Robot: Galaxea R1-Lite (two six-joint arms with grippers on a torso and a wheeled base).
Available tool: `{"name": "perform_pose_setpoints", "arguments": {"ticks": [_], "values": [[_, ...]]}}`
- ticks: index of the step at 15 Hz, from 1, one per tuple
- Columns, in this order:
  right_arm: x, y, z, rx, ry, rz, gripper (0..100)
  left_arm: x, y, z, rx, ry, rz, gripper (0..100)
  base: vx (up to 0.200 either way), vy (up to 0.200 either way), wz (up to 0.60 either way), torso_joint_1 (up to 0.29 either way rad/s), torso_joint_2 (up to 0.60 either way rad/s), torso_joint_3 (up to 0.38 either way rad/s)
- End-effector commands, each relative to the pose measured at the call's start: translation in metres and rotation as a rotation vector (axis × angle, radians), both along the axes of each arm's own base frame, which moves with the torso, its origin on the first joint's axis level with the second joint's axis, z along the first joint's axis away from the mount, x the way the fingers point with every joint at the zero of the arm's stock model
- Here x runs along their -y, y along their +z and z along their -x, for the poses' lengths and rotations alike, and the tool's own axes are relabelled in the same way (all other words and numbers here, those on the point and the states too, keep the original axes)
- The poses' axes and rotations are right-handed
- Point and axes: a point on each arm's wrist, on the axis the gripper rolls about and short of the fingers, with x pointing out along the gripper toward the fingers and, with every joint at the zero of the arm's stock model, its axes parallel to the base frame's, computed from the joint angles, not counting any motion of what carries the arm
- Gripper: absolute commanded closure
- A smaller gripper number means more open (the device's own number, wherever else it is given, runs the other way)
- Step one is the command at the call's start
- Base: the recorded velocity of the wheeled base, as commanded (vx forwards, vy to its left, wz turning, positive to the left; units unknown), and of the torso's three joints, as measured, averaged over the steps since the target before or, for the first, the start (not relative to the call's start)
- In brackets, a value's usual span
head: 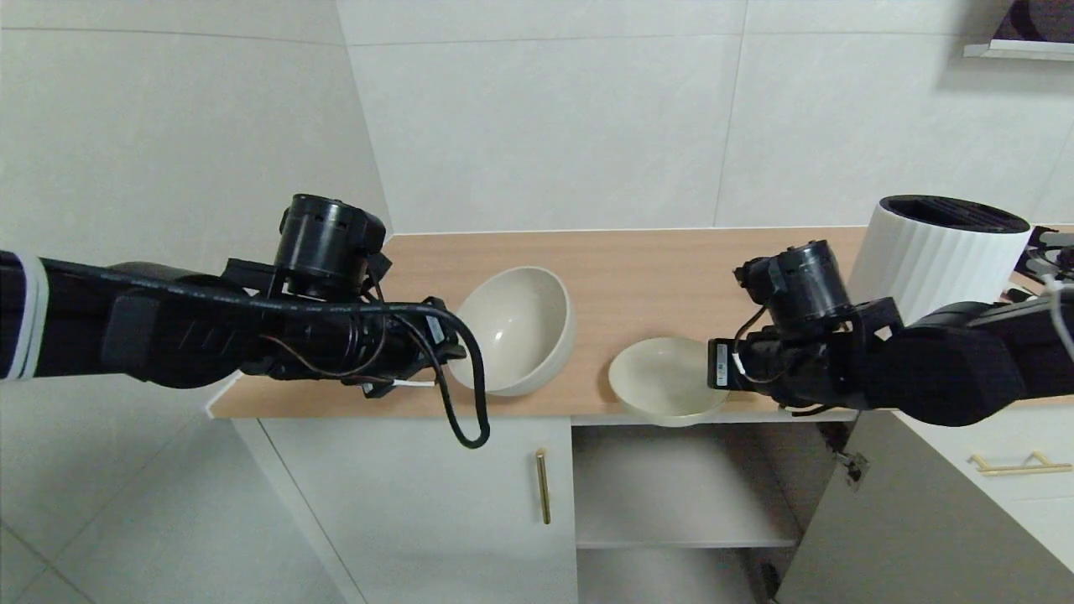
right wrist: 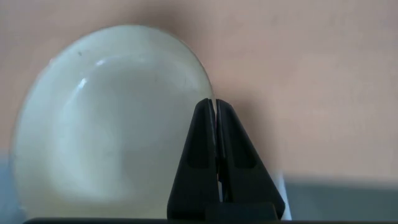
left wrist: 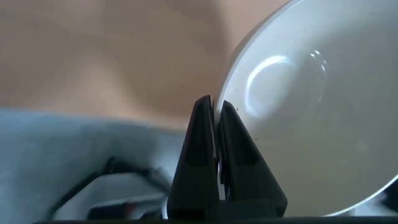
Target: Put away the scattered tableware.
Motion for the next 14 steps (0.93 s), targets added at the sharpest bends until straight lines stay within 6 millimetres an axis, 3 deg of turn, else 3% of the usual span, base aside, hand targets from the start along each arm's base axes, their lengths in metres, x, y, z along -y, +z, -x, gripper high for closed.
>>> {"name": "perform_pose_setpoints", "arguments": {"ticks": [1,3,6,12,14], "values": [[0.017,0.029,0.029,-0.005,0.048,-0.041,100,-0.001,0.006,0.024,0.016,-0.075,-0.007,100,0.000,0.000,0.00,0.000,0.00,0.000],[0.028,0.029,0.048,-0.040,0.074,-0.040,100,-0.003,0.001,0.040,0.013,-0.133,-0.040,100,0.000,0.000,0.00,0.000,0.00,0.000],[0.033,0.037,0.059,-0.036,0.117,-0.077,100,-0.003,0.002,0.057,0.024,-0.179,-0.064,100,0.000,0.000,0.00,0.000,0.00,0.000],[0.041,0.032,0.061,-0.059,0.113,-0.079,100,-0.001,0.000,0.059,0.021,-0.190,-0.070,100,0.000,0.000,0.00,0.000,0.00,0.000],[0.043,0.029,0.060,-0.061,0.108,-0.071,100,-0.001,-0.001,0.058,0.017,-0.191,-0.071,100,-0.200,0.000,0.00,0.005,0.00,0.002]]}}
